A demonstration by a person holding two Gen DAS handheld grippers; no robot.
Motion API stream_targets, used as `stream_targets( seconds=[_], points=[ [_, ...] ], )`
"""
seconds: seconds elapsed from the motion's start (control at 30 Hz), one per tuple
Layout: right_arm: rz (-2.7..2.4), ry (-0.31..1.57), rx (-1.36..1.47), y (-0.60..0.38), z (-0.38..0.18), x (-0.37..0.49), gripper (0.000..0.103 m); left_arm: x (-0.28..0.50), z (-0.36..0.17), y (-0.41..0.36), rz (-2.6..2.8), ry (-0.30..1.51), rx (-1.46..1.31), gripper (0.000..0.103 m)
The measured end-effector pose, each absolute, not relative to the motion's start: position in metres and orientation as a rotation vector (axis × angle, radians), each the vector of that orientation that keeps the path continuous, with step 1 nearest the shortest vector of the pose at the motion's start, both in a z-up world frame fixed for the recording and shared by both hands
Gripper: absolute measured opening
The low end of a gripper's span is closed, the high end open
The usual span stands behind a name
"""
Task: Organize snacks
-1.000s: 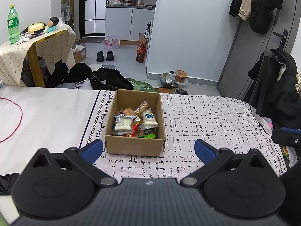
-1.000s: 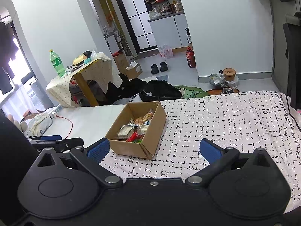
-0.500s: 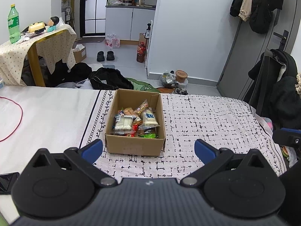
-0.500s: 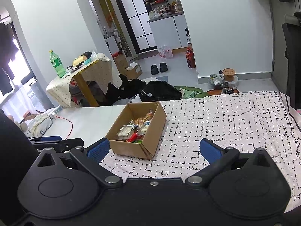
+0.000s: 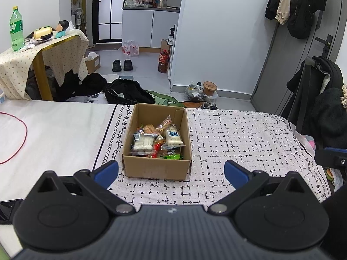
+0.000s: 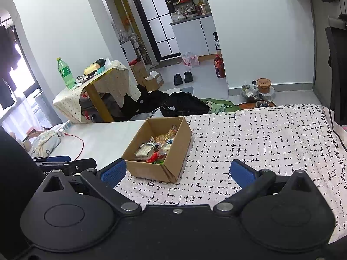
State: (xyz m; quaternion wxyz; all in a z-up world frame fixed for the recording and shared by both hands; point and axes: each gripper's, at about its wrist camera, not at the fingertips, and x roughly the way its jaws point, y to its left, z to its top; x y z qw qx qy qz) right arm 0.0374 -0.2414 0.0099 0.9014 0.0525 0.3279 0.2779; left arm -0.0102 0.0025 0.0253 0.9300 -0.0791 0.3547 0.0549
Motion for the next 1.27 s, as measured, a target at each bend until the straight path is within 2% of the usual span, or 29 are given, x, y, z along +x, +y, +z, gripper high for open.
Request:
stream_targets(
  seconds=[1.27],
  points=[
    [0.523, 0.672, 0.075, -0.2461, 0.0073, 0.0419, 0.103, -0.0131, 0.0277, 0.0026, 0.1, 0.704, -0.156, 0.103]
  ],
)
